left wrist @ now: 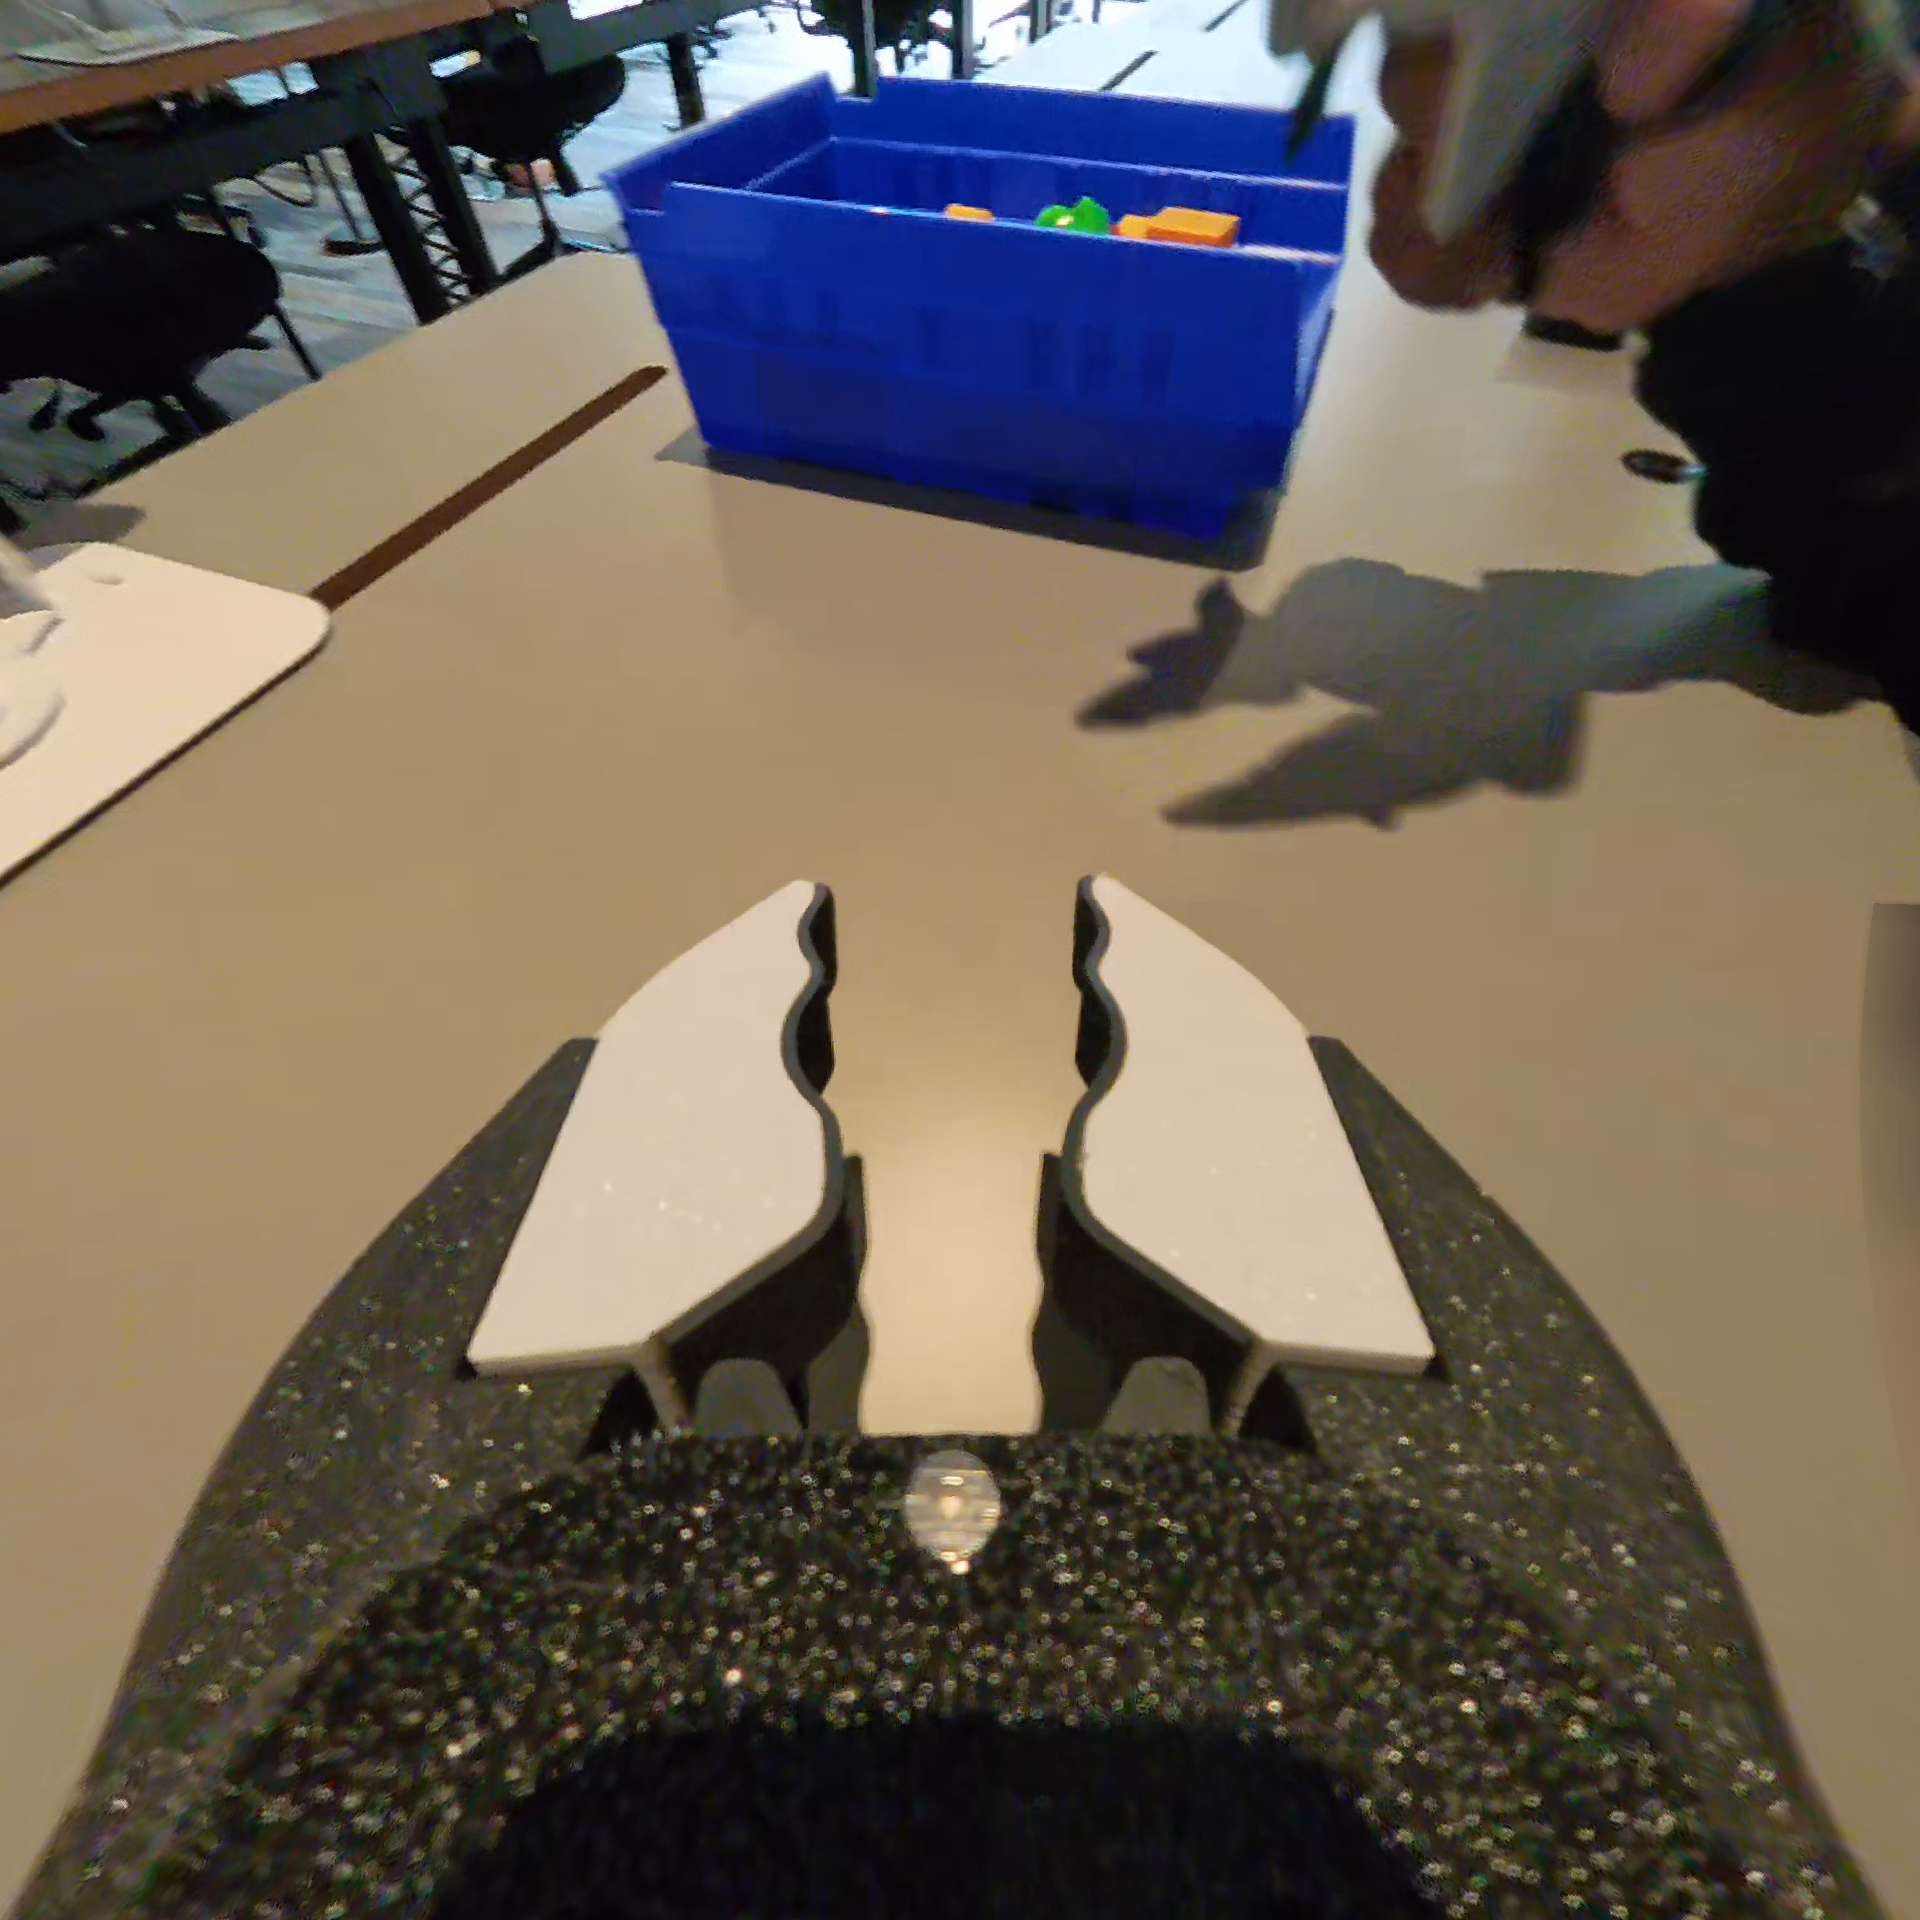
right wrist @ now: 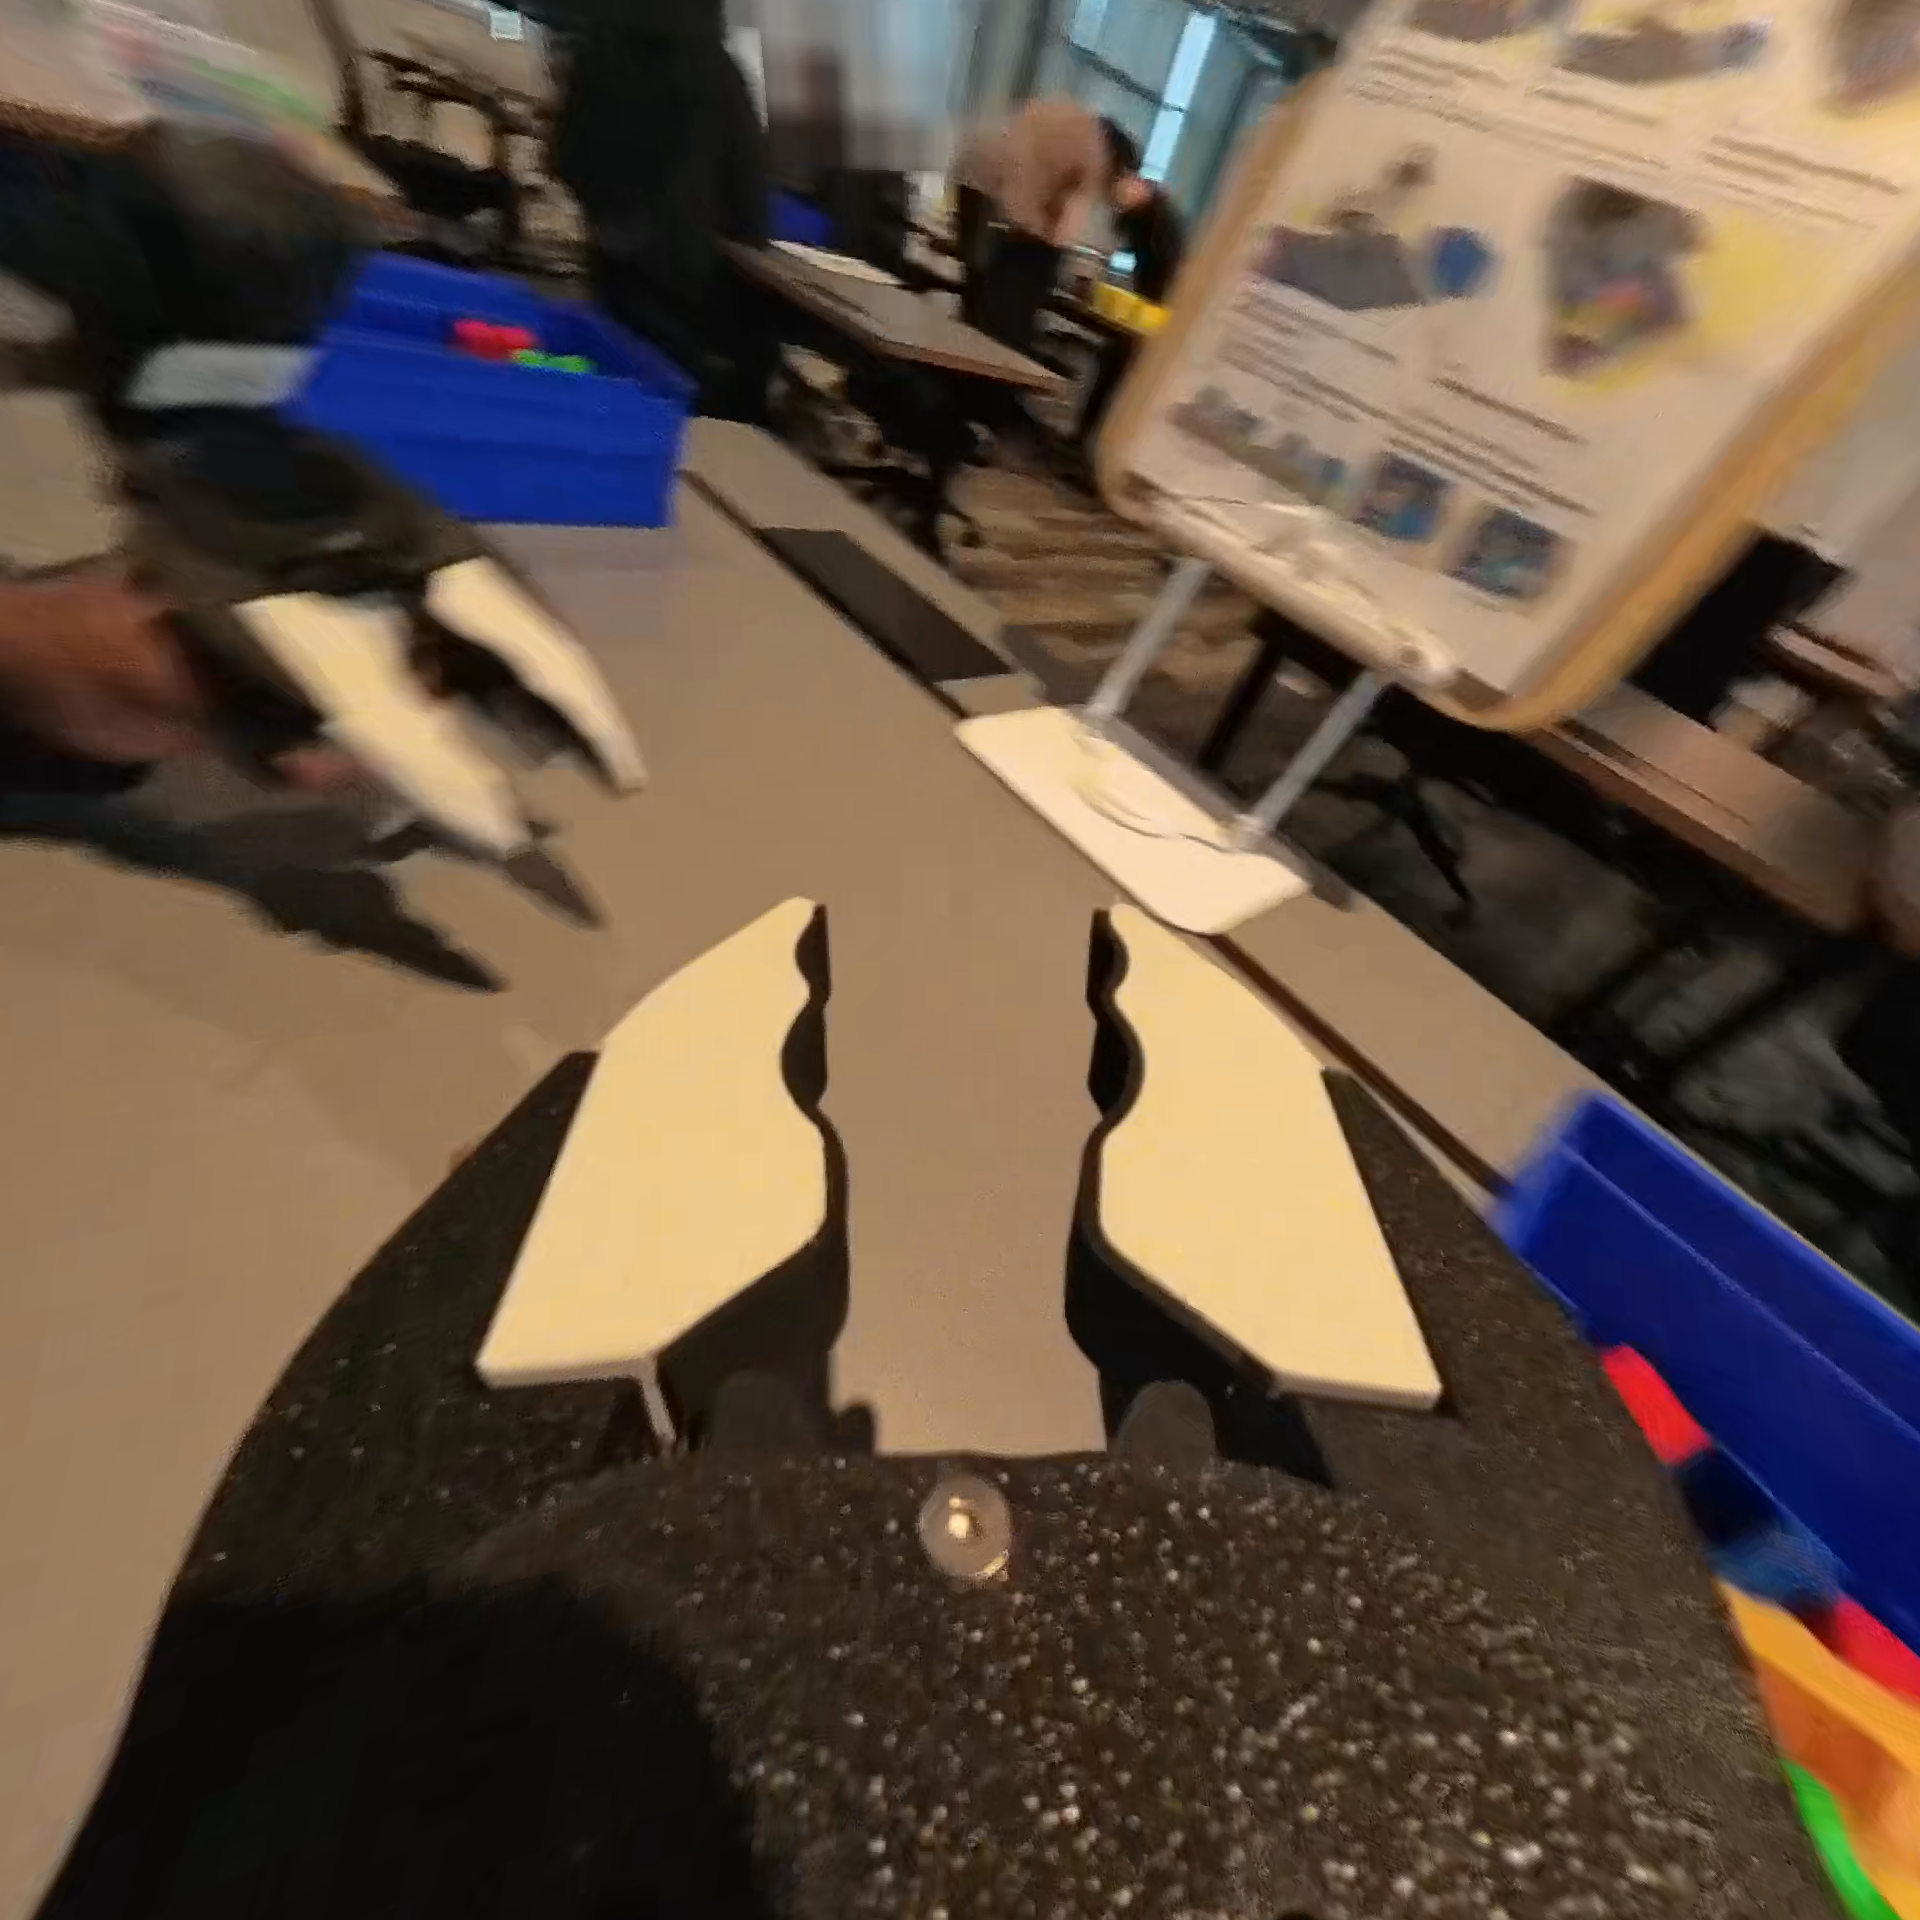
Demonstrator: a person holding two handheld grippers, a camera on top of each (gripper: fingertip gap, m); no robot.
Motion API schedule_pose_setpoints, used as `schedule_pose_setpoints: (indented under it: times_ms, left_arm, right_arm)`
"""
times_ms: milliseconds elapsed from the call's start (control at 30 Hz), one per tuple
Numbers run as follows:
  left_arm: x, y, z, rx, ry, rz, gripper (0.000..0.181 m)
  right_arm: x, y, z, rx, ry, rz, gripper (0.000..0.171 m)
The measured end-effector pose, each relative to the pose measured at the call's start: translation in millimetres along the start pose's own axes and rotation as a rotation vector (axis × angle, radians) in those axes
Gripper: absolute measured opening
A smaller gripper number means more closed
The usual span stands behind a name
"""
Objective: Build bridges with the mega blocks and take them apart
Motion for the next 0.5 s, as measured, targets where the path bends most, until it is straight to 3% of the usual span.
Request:
schedule_pose_setpoints:
  times_ms: [100, 233, 367, 500]
  left_arm:
    - [8, 18, 2, -0.029, 0.014, -0.076, 0.044]
    - [24, 37, 4, -0.072, 0.042, -0.146, 0.049]
    - [66, 72, -9, -0.079, 0.020, -0.280, 0.050]
    - [138, 133, -29, -0.034, -0.033, -0.472, 0.051]
  right_arm:
    - [-39, 70, 16, 0.059, 0.054, -0.174, 0.043]
    - [-75, 128, 48, 0.059, 0.152, -0.354, 0.043]
    - [-90, 144, 77, -0.027, 0.223, -0.452, 0.047]
    - [-93, 141, 82, -0.115, 0.216, -0.482, 0.047]
Point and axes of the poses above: each gripper's, where its closed fingertips meet, x back along the fingers, z out of its underside, y = z × x across the jaws, the point moved 1 cm from there along x, back along the fingers, and after that the axes turned 12 degrees about -z, right-handed, at the moved point
